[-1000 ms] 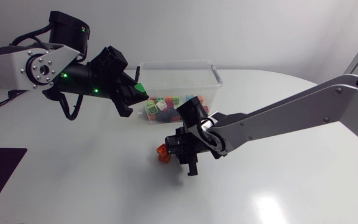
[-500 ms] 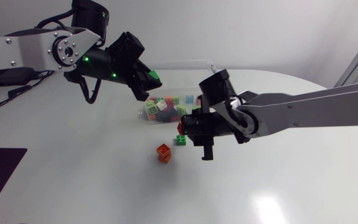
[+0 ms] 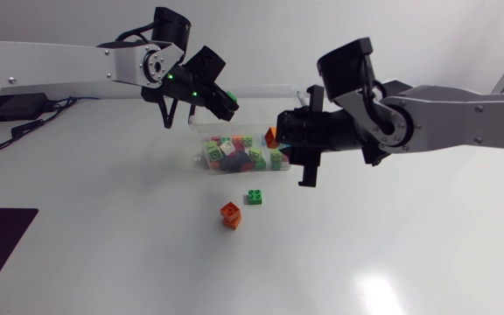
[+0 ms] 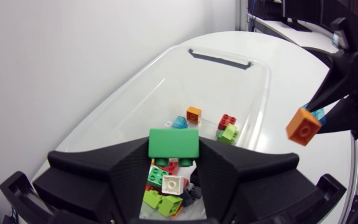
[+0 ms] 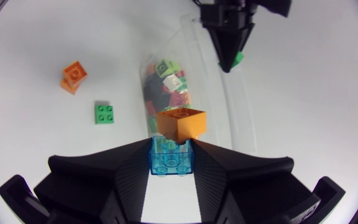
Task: Place the duplo bricks in the container
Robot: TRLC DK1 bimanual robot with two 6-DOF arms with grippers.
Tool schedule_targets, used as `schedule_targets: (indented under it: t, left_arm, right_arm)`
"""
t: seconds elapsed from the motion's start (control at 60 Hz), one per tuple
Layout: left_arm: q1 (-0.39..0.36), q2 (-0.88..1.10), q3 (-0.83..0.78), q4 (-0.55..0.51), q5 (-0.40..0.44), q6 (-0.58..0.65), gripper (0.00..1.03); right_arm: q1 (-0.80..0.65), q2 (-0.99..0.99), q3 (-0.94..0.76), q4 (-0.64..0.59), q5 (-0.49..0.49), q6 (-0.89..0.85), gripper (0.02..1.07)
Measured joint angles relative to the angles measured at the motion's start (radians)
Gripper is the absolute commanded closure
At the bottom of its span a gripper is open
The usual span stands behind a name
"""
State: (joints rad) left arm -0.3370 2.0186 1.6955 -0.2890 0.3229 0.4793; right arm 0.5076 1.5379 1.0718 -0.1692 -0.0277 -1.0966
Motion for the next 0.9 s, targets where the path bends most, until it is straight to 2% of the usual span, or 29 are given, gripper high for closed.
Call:
schedule_targets:
  t: [0.05,0.117,0.317,0.483,0.733,0.85,0.9]
  left_arm:
    - [0.005,0.028,0.035,-0.009,-0.017,-0.015,0.22]
    - [0.013,0.045,0.06,-0.01,-0.039,-0.028,0.06]
    - [0.022,0.016,0.056,-0.017,-0.045,-0.043,0.05]
    - [0.022,-0.136,-0.014,-0.043,-0.052,-0.061,0.05]
    - [0.013,-0.403,-0.227,-0.056,-0.053,-0.051,0.05]
    - [-0.016,-0.475,-0.37,-0.077,-0.057,-0.016,0.05]
    - [-0.033,-0.493,-0.431,-0.089,-0.06,-0.002,0.05]
  right_arm:
    - [-0.007,-0.008,0.025,0.0,-0.001,0.005,0.81]
    - [-0.015,-0.014,0.059,0.0,-0.001,0.022,0.81]
    - [-0.053,0.001,0.155,0.018,-0.02,0.108,0.81]
    - [-0.071,0.076,0.238,0.034,-0.044,0.227,0.8]
    - [-0.074,0.222,0.333,0.068,-0.06,0.398,0.79]
    - [-0.084,0.302,0.41,0.064,-0.066,0.48,0.79]
    - [-0.088,0.34,0.45,0.054,-0.066,0.512,0.75]
